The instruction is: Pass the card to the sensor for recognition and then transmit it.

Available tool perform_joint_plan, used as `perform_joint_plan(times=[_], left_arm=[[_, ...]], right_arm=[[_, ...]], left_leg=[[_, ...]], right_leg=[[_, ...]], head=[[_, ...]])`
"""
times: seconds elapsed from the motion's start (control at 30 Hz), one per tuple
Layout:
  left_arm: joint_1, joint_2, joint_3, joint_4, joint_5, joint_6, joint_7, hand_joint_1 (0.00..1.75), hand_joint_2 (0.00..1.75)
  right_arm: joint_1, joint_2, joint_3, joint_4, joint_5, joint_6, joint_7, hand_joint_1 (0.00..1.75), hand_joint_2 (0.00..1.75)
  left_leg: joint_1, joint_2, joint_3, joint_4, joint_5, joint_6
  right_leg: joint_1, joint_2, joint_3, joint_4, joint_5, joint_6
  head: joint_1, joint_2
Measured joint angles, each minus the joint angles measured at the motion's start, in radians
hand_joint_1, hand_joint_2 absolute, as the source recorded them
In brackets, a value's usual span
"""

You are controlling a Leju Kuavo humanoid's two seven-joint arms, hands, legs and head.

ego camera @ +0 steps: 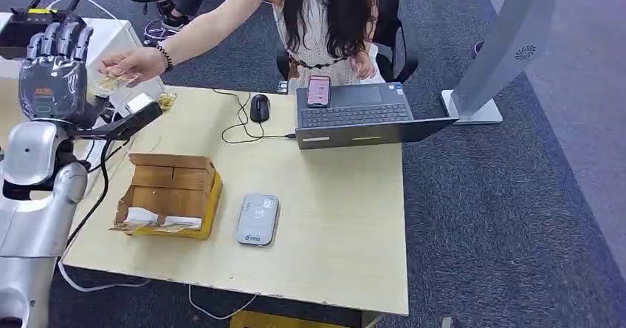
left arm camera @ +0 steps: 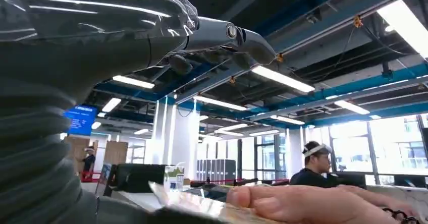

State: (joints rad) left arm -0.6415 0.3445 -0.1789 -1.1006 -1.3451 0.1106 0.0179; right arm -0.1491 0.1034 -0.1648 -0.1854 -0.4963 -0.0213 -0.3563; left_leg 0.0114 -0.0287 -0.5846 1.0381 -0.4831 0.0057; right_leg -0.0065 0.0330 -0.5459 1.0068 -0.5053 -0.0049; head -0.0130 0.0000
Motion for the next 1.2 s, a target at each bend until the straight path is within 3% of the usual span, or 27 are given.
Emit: perform_joint_plan(times=[0.53, 0.7, 0.8, 0.9, 0.97, 1.2], left_arm=[[-0.002, 0.029, 0.0, -0.01, 0.021, -0.058, -0.034, 1.75, 1.75], [0.015, 0.031, 0.0, -0.04, 0.064, -0.046, -0.058, 1.75, 1.75], [0.05, 0.0, 0.0, -0.079, 0.102, -0.006, -0.095, 1.75, 1.75], [0.112, -0.059, -0.01, -0.135, 0.102, 0.027, -0.11, 1.75, 1.75], [0.158, -0.092, -0.036, -0.166, 0.09, 0.037, -0.112, 1.75, 1.75], [0.309, -0.177, -0.134, -0.215, 0.086, 0.077, -0.122, 1.75, 1.75]], right_arm=[[-0.009, 0.008, -0.002, 0.009, 0.013, -0.127, 0.059, 0.0, 0.0], [-0.011, 0.008, -0.002, 0.01, 0.014, -0.133, 0.074, 0.0, 0.0], [-0.004, 0.008, -0.001, 0.011, 0.015, -0.076, 0.094, 0.0, 0.0], [0.026, -0.013, 0.009, 0.011, 0.029, 0.117, 0.113, 0.0, 0.0], [0.047, -0.034, 0.023, 0.012, 0.045, 0.188, 0.137, 0.0, 0.0], [0.1, -0.074, 0.089, 0.012, 0.127, 0.219, 0.217, 0.0, 0.0]], left_leg=[[0.0, 0.0, 0.0, 0.0, 0.0, 0.0], [0.0, 0.0, 0.0, 0.0, 0.0, 0.0], [0.0, -0.001, 0.0, 0.0, 0.0, 0.0], [-0.001, -0.001, 0.0, 0.001, 0.0, 0.0], [-0.001, -0.001, 0.0, 0.001, -0.001, 0.001], [-0.001, 0.0, -0.001, 0.001, -0.001, 0.001]], right_leg=[[0.0, 0.0, 0.0, 0.0, 0.0, 0.0], [0.0, 0.0, 0.0, 0.0, 0.0, 0.0], [0.0, -0.001, 0.0, 0.0, 0.0, 0.0], [-0.001, -0.001, 0.0, -0.001, 0.0, 0.0], [-0.002, -0.001, 0.0, -0.001, 0.0, 0.0], [-0.002, 0.0, 0.0, -0.002, 0.0, 0.0]], head=[[0.0, 0.0], [0.0, 0.0], [0.0, 0.0], [0.0, 0.0], [0.0, 0.0], [0.001, 0.0]])
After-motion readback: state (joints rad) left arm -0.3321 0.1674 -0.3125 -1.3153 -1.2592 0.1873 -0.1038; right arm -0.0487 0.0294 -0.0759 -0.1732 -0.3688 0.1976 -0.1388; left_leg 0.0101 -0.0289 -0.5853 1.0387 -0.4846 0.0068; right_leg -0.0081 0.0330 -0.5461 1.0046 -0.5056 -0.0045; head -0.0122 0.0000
